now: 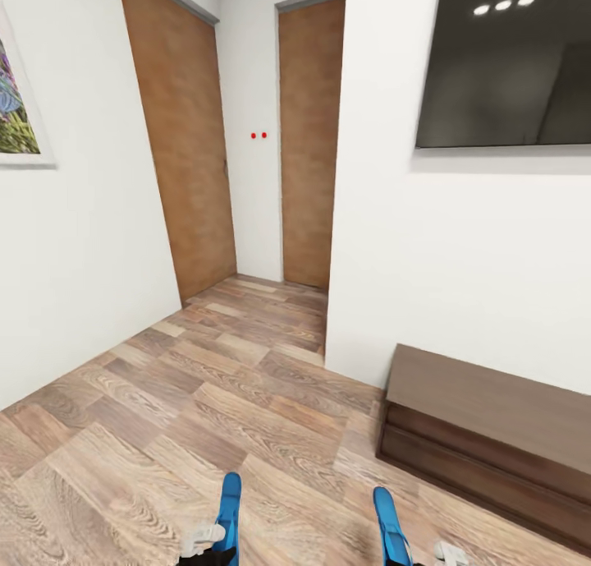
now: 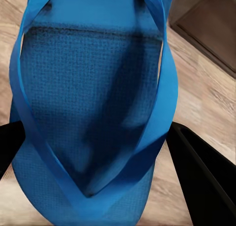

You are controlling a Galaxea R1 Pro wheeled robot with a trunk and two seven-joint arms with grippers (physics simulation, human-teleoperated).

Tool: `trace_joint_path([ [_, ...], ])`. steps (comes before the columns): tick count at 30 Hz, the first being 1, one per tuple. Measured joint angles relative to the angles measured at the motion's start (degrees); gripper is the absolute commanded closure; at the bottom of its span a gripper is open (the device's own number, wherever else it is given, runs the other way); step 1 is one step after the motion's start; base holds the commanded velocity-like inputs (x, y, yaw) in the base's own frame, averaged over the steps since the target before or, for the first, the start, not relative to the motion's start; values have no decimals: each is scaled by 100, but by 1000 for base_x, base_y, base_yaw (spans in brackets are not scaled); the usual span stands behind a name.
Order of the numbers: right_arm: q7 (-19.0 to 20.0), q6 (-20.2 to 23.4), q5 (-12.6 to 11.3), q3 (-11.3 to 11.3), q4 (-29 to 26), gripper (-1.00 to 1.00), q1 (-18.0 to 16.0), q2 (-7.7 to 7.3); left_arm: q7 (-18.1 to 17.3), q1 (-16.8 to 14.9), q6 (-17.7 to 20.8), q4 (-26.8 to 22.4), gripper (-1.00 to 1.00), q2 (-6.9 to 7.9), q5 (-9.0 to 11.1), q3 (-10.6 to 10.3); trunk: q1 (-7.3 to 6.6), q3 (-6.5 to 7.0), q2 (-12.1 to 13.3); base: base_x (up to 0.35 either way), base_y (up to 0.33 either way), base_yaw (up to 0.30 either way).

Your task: In the bedroom, move the book from the bed onto either nightstand, and place the two sandals side by side next to the bed.

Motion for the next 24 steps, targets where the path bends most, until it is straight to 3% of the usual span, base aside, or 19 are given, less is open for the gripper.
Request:
trace_joint_path([
  [24,-1,0,0,-3,0,100,0,26,0,0,0,0,100,0,0,0,0,0,0,0,0,293],
])
